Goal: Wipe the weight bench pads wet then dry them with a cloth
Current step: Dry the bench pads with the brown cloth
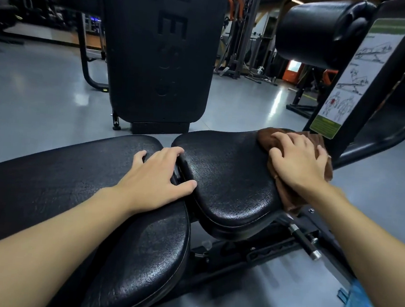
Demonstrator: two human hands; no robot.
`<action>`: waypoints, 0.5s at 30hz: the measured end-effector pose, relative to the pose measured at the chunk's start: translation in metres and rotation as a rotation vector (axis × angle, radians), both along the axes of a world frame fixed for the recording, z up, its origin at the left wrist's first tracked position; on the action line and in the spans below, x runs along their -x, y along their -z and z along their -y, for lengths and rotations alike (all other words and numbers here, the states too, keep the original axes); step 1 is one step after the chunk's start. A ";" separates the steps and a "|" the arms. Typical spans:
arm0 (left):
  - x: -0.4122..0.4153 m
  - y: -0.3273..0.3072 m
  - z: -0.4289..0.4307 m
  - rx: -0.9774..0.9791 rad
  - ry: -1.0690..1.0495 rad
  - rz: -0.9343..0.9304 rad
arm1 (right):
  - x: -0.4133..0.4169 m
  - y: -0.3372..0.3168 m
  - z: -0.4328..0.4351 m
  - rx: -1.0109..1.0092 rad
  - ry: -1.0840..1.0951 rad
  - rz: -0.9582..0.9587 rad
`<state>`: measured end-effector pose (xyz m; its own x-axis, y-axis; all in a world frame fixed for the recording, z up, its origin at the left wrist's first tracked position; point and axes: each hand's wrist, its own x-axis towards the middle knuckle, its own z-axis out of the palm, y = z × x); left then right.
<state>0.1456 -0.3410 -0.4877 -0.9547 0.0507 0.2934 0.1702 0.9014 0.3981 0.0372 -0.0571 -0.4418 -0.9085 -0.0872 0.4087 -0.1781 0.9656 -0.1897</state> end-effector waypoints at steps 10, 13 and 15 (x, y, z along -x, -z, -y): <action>0.000 -0.002 0.000 -0.043 0.002 0.000 | -0.091 0.015 0.096 -0.274 -0.468 0.073; 0.000 0.000 0.002 -0.029 -0.001 0.004 | -0.075 0.010 0.087 -0.246 -0.465 0.061; -0.001 -0.001 0.001 -0.016 -0.004 0.014 | -0.051 0.001 0.072 -0.235 -0.414 0.084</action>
